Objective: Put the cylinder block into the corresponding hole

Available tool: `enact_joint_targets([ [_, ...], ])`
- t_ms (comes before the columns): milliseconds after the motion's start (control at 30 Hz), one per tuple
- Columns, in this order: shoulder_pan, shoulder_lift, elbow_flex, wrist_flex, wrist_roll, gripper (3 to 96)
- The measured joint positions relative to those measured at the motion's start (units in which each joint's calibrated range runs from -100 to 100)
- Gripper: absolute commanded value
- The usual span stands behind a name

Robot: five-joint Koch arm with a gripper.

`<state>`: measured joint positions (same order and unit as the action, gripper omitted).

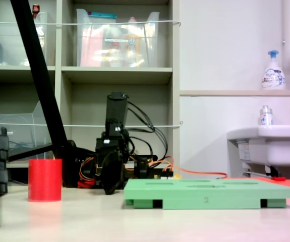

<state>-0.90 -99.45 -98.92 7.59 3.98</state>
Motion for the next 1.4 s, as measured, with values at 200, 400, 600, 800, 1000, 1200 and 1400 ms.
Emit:
enact_joint_targets([
  [200, 0.0, 0.0, 0.0, 0.0, 0.0, 48.6],
  [400, 0.0, 0.0, 0.0, 0.0, 0.0, 48.6],
  [600, 0.0, 0.0, 0.0, 0.0, 0.0, 48.6],
  [800, 0.7, 0.0, 0.0, 0.0, -0.1, 53.6],
  [1000, 1.6, 0.0, -0.1, 10.6, 15.4, 52.5],
  [1200, 1.2, 0.0, -0.1, 31.8, 31.9, 50.1],
  [1400, -0.9, 0.0, -0.1, 37.2, 39.9, 52.7],
])
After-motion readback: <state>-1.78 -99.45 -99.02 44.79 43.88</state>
